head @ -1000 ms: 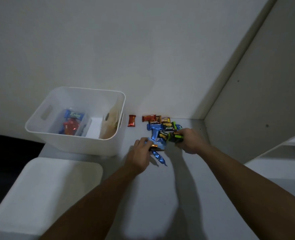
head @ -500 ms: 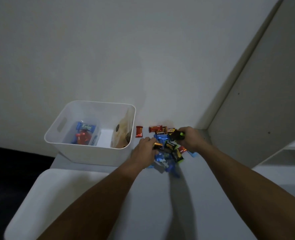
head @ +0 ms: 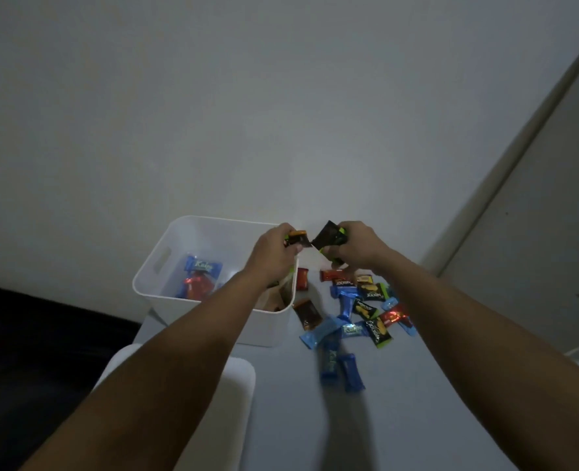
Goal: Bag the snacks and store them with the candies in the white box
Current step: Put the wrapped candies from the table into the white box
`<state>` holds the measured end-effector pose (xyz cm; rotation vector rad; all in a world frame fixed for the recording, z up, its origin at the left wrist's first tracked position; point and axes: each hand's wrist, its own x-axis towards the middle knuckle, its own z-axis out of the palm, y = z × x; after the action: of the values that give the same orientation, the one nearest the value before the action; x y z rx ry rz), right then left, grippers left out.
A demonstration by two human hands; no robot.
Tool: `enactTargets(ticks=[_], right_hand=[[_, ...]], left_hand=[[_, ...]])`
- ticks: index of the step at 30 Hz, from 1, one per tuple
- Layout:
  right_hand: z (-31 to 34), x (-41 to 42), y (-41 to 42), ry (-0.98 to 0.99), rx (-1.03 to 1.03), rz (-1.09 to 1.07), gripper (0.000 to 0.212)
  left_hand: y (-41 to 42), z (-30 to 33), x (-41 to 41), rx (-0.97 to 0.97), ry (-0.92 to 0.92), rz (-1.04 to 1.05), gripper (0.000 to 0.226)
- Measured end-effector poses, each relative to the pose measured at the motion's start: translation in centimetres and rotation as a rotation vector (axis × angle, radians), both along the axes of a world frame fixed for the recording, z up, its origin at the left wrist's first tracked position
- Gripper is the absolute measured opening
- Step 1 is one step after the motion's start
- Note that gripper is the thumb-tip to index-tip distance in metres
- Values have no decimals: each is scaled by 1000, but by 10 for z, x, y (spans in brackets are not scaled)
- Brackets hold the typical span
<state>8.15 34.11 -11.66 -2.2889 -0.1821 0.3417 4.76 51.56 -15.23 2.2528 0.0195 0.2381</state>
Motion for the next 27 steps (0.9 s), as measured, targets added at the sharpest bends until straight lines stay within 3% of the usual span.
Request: enactTargets(ticks=[7, 13, 17, 21, 23, 27], right_hand=[[-3, 1, 96, 213, 80, 33, 5], [-28, 5, 143, 357, 88, -44, 19], [-46, 17, 151, 395, 250, -105, 17], [-56, 24, 143, 375, 174, -81, 23], [-56, 25, 137, 385, 190, -78, 30], [-50, 30, 117, 300, 261, -111, 22]], left_hand=[[75, -15, 6, -115, 111, 242, 16], [101, -40, 14, -282, 234, 348, 21], [101, -49, 21, -416, 332, 370, 41], [103, -60, 29, -493, 503, 417, 64], [102, -60, 32, -468, 516, 438, 65], [97, -54, 35, -401, 467, 431, 63]])
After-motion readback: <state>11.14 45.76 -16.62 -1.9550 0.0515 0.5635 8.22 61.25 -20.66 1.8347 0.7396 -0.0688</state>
